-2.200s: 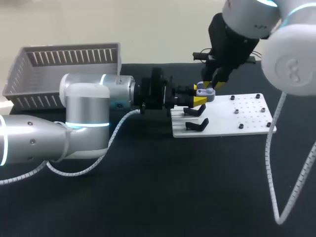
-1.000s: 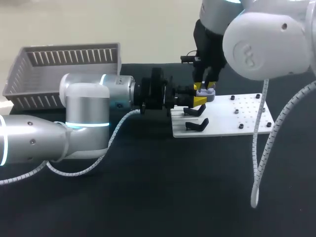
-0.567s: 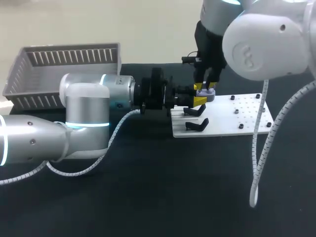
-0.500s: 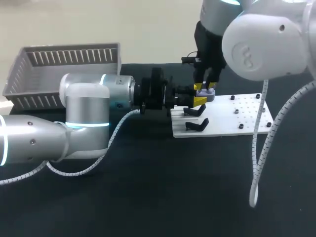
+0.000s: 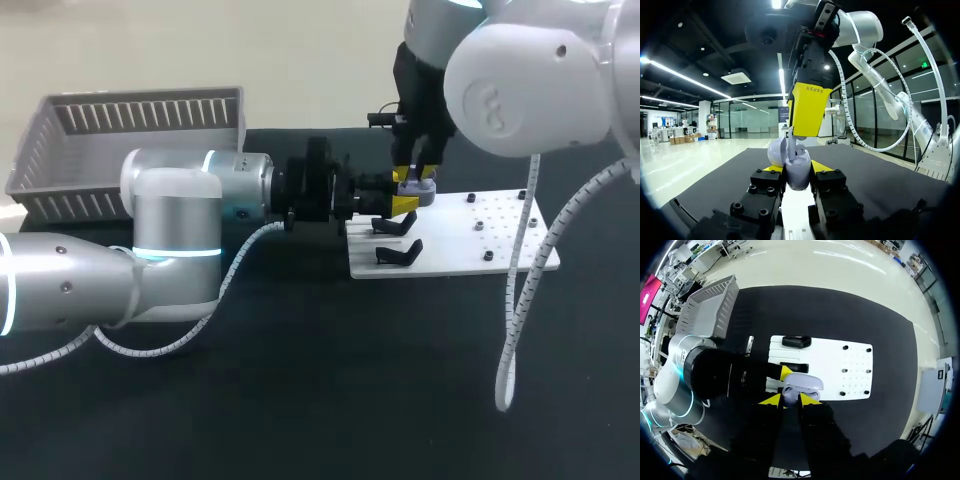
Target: Pick up each earbud case from the left stands, insert the matching earbuds, close the lid, and place the case in the box.
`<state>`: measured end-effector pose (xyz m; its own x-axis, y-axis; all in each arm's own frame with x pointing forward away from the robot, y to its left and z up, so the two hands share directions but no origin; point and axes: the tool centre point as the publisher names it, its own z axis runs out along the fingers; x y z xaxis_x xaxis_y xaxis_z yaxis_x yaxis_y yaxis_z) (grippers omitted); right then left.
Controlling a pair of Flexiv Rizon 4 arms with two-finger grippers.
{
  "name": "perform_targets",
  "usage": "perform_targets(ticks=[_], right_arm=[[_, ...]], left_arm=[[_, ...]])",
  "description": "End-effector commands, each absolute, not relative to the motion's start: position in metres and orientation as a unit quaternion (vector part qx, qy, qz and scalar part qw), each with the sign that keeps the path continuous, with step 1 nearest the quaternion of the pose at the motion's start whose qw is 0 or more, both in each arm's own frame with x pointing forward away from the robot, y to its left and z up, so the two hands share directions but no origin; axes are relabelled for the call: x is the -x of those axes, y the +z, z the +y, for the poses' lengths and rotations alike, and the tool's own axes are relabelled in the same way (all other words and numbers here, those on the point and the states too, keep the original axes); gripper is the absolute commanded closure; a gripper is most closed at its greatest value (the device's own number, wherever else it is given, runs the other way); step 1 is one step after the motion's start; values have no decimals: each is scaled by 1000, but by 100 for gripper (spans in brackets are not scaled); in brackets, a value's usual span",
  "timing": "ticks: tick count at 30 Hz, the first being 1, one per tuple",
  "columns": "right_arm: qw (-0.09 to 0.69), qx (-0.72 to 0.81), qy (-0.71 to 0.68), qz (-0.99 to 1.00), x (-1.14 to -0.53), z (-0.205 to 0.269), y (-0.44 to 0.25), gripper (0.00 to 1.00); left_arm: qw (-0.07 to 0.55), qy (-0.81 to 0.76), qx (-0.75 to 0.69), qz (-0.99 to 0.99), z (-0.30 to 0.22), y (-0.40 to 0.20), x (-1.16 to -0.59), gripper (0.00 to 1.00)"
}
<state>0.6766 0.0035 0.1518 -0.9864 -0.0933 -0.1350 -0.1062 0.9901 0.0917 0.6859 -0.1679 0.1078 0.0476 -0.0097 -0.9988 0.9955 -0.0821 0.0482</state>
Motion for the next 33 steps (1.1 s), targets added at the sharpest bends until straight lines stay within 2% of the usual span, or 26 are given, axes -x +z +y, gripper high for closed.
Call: perform_targets(ticks=[1, 33], right_arm=[[63, 49, 49, 996, -679, 3, 150, 100], [68, 48, 47, 995, -669, 5, 159, 100]], left_arm=[[495, -509, -529, 465, -168, 107, -685, 100], [495, -509, -529, 465, -168, 107, -685, 100]])
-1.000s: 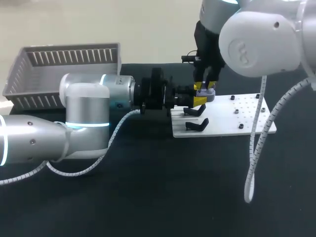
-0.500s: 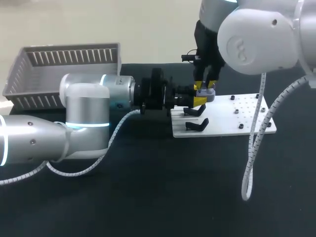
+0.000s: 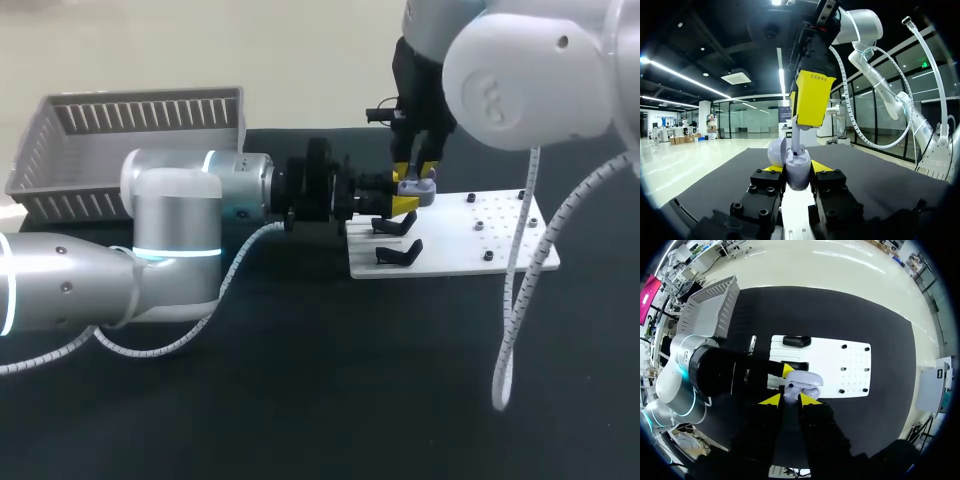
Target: Pick up each earbud case from the left stands, insert the matching earbuds, close the lid, and place the case in the box.
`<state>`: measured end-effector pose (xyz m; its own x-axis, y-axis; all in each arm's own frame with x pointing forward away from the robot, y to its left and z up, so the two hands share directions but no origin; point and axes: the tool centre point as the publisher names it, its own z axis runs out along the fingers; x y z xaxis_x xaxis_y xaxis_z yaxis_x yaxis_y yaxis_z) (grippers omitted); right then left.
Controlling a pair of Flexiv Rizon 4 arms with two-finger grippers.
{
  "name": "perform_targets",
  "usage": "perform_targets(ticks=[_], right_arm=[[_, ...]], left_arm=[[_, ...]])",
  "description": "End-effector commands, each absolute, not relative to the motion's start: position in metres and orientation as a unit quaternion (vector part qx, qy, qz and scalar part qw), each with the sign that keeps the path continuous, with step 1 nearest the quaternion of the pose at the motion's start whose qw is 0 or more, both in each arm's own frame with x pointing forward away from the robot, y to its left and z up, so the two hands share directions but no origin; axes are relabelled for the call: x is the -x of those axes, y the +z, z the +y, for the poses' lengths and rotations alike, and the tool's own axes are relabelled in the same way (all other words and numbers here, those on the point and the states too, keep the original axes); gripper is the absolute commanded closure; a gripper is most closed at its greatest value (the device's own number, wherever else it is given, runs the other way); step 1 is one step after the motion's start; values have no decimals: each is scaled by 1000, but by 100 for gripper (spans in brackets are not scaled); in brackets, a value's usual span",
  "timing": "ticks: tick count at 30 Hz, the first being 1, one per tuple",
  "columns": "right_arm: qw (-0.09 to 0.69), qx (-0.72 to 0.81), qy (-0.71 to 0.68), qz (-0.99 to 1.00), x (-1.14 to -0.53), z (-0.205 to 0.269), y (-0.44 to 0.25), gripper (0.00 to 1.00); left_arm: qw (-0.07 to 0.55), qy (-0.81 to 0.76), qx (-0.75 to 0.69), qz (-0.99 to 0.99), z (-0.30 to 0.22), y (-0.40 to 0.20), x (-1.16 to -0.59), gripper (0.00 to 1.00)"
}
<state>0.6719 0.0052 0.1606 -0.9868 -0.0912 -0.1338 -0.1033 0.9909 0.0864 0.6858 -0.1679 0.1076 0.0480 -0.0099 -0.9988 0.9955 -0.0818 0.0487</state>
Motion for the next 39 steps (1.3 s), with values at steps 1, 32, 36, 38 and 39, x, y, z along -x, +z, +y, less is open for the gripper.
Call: perform_targets(ticks=[1, 32, 36, 38, 39], right_arm=[[68, 49, 46, 995, -669, 6, 160, 100], [61, 54, 38, 996, -675, 8, 150, 100], [59, 52, 38, 996, -676, 7, 148, 100], [57, 51, 38, 996, -677, 7, 147, 100], [56, 51, 38, 996, -677, 7, 147, 100]], left_arm=[[495, -509, -529, 465, -168, 107, -685, 100], [495, -509, -529, 465, -168, 107, -685, 100], [495, -509, -529, 465, -168, 107, -685, 100], [495, -509, -529, 465, -168, 107, -685, 100], [495, -509, -529, 465, -168, 107, -685, 100]])
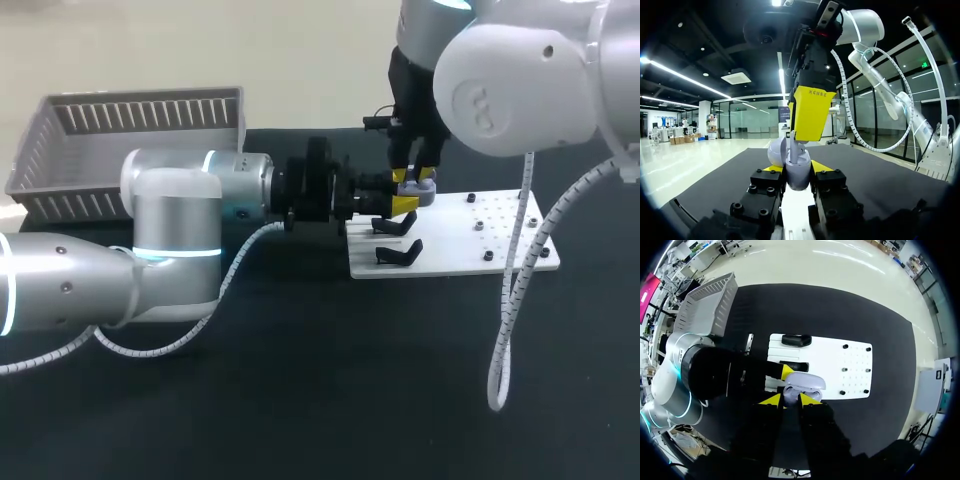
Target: Pick up each earbud case from the left stands, insert the matching earbuds, close the lid, and place the case in the box.
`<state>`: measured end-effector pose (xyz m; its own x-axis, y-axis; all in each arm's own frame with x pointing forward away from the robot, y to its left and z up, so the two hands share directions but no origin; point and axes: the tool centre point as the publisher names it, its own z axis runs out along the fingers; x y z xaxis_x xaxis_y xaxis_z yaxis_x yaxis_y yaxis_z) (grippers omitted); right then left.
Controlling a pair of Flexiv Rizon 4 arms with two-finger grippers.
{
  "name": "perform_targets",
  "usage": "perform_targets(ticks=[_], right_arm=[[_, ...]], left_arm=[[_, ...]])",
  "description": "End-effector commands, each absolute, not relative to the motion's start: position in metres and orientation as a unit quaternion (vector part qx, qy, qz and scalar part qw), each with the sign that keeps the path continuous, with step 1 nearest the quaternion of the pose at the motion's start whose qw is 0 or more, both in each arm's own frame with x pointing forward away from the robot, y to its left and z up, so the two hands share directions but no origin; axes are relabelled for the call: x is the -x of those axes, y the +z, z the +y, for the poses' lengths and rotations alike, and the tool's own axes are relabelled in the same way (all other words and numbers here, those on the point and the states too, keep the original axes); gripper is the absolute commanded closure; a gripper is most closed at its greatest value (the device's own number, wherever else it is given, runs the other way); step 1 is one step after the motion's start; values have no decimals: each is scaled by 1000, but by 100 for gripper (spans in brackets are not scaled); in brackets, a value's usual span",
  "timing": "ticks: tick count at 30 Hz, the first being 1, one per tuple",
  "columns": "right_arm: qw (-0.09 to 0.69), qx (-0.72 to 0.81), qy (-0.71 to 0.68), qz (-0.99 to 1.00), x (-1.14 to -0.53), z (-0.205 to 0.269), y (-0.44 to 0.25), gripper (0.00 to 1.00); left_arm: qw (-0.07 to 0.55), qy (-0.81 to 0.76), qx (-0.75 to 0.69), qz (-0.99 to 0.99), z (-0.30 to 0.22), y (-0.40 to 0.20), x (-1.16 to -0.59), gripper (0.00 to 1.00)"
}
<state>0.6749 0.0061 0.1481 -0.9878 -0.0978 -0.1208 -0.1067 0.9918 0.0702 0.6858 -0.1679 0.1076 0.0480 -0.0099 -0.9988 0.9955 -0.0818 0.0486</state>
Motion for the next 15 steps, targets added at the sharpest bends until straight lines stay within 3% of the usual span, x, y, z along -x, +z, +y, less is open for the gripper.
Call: perform_targets(ticks=[1, 15], right_arm=[[56, 50, 38, 996, -677, 7, 146, 100], [46, 49, 34, 997, -680, 7, 140, 100]], left_arm=[[495, -509, -529, 465, -168, 107, -685, 100], [495, -509, -529, 465, -168, 107, -685, 100]])
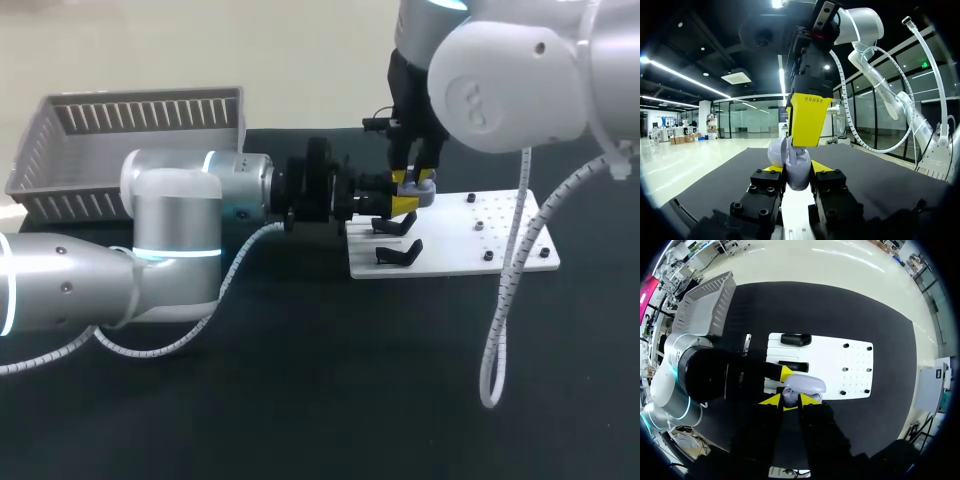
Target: Pick up each earbud case from the left stands, insert the matching earbuds, close the lid, and place the case in the box.
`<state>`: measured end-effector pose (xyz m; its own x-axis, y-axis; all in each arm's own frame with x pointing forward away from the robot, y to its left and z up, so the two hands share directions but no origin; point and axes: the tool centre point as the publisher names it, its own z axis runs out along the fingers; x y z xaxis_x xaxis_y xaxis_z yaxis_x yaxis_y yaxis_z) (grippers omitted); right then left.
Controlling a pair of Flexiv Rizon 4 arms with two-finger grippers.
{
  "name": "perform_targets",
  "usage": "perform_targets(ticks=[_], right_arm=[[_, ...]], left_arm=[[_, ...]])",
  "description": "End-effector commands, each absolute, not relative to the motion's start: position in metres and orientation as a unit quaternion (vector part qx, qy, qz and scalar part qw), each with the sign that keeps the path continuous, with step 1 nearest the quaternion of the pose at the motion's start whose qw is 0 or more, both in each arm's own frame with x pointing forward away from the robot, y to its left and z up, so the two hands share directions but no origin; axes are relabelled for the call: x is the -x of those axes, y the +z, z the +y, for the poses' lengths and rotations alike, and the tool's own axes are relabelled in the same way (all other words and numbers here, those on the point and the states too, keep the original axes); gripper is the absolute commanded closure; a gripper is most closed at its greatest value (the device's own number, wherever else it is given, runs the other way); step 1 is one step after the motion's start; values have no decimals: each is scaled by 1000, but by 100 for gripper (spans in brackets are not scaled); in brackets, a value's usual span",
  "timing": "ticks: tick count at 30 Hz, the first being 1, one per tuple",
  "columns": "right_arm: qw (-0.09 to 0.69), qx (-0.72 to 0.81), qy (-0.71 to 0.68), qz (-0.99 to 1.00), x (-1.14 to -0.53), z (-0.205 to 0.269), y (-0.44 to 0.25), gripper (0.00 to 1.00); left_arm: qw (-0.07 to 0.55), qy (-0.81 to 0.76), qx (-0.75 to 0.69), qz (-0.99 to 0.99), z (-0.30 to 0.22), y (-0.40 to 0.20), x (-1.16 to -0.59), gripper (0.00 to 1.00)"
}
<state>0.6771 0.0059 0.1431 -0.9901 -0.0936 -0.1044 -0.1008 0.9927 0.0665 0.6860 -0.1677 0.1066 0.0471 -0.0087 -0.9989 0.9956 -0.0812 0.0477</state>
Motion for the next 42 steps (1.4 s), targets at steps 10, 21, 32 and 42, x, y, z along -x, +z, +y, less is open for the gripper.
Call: perform_targets(ticks=[10, 21, 32, 42], right_arm=[[42, 48, 33, 997, -676, 7, 142, 66], [74, 32, 71, 994, -663, 3, 173, 0], [124, -88, 100, 983, -705, -21, 176, 0], [87, -141, 76, 983, -725, -51, 146, 0]], left_arm=[[495, -509, -529, 465, -168, 107, -685, 100], [495, -509, -529, 465, -168, 107, -685, 100], [495, -509, -529, 465, -168, 107, -685, 100], [495, -509, -529, 465, -168, 107, -685, 100]])
